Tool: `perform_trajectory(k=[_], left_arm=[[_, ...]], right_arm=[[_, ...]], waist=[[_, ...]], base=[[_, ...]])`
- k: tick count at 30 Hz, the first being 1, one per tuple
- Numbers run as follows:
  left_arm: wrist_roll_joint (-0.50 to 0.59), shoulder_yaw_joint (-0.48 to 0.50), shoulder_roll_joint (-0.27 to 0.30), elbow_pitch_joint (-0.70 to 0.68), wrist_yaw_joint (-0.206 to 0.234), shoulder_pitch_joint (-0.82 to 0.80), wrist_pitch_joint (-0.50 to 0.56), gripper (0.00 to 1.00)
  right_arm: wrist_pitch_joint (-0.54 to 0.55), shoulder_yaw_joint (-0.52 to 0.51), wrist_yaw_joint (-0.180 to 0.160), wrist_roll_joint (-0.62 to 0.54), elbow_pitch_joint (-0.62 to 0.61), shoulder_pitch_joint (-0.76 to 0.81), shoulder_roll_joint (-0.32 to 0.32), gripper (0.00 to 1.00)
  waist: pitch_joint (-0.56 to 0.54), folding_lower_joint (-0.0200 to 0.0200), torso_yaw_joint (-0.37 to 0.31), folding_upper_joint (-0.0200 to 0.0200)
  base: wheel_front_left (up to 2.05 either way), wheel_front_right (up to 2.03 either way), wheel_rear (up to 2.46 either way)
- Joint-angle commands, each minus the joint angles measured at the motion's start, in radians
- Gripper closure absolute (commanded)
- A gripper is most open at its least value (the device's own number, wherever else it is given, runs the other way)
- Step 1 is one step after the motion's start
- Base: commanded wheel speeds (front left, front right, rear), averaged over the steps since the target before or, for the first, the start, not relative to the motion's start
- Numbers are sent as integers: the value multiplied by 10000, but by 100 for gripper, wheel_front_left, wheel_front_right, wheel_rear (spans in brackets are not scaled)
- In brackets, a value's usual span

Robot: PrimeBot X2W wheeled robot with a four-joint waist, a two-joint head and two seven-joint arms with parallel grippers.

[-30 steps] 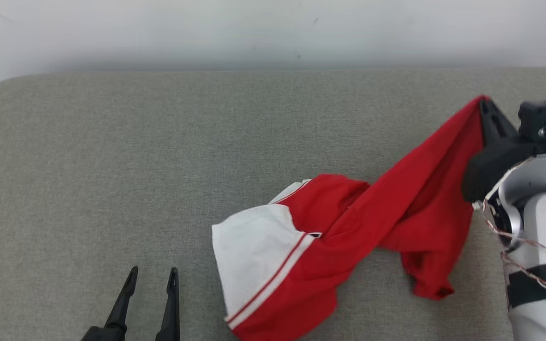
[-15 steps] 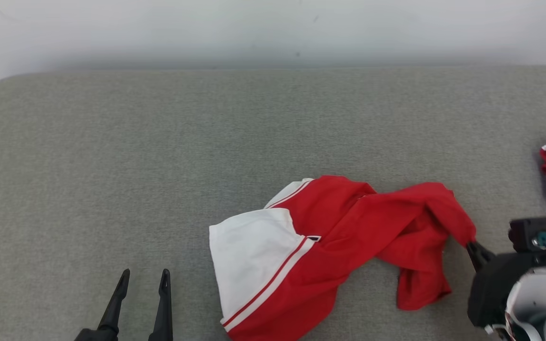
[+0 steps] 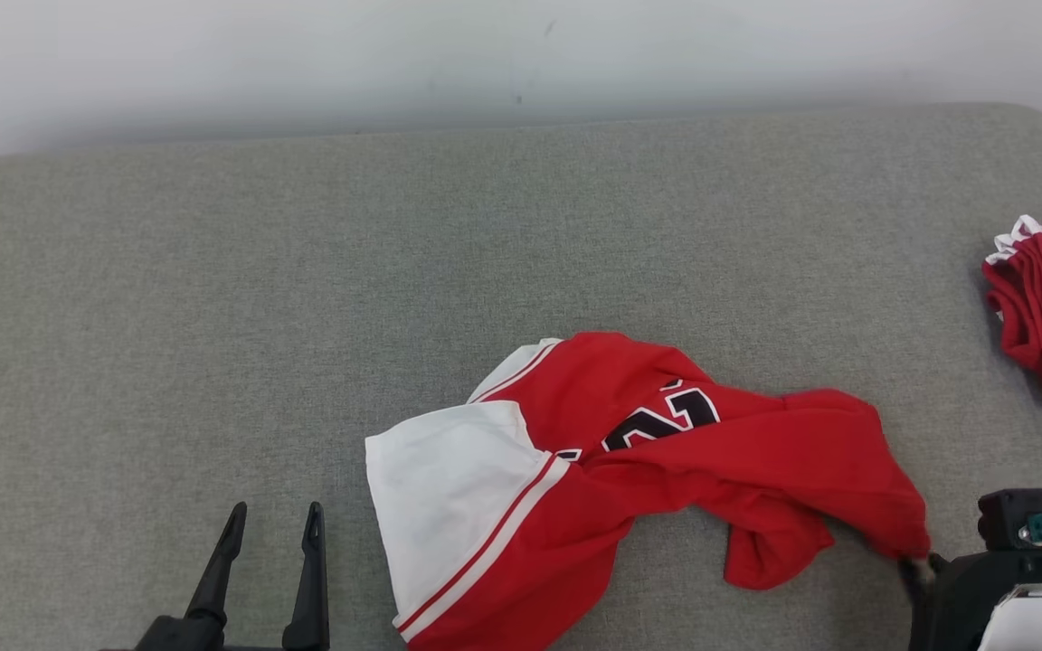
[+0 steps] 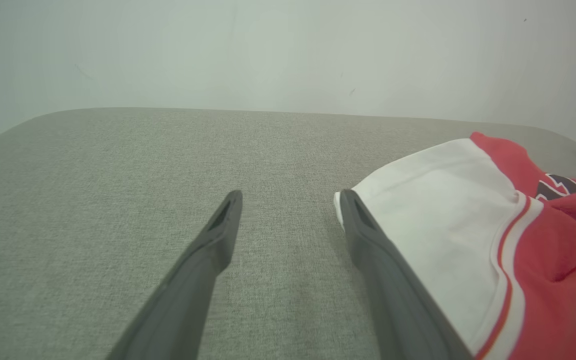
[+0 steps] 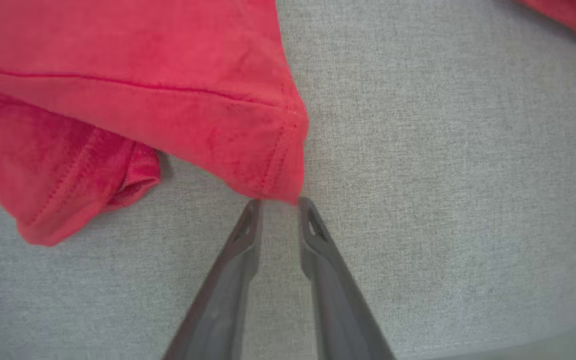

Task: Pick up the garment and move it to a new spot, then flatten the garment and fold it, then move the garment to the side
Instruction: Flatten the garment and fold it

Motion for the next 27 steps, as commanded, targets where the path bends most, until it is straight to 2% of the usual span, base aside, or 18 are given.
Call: perform_trajectory(k=[1,4,9,10,13,15,22,27], left_arm=[[79,23,-10,34,-61,-93,-29,0],[68,49,-10,62,-49,-42,-29,0],[-13,101,-10,87,-52,126,-29,0],[-13,101,-10,87,-52,126,-29,0],[-50,119,-10,120,-54,265,-29,0],[-57,132,-10,139,-48,390,-30,0],[-149,228,-8,279,11,704,-29,0],[-158,326,-8,358,73,832,-29,0]], right_arm=[[-6,-41,-25,81,-10,135,151,0],[-314,-372,-26,-94,-171,184,344,0],[-1730,-1010,-26,-418,-608,230,915,0],[-1730,-1010,-26,-418,-608,230,915,0],[-2985,-1237,-26,-702,-641,268,1215,0],[-4487,-1334,-26,-977,-657,249,1385,0],[-7685,-133,-26,-785,561,521,1428,0],[-8901,558,-26,-900,1349,437,1432,0]], waist=[[-52,0,39,-1],[-135,0,102,-1],[-417,0,225,-1],[-417,0,225,-1],[-628,0,255,-1],[-871,0,292,-1],[-1382,0,287,-1],[-1629,0,246,-1]], base=[[0,0,0],[0,0,0],[0,0,0],[0,0,0],[0,0,0],[0,0,0],[0,0,0],[0,0,0]])
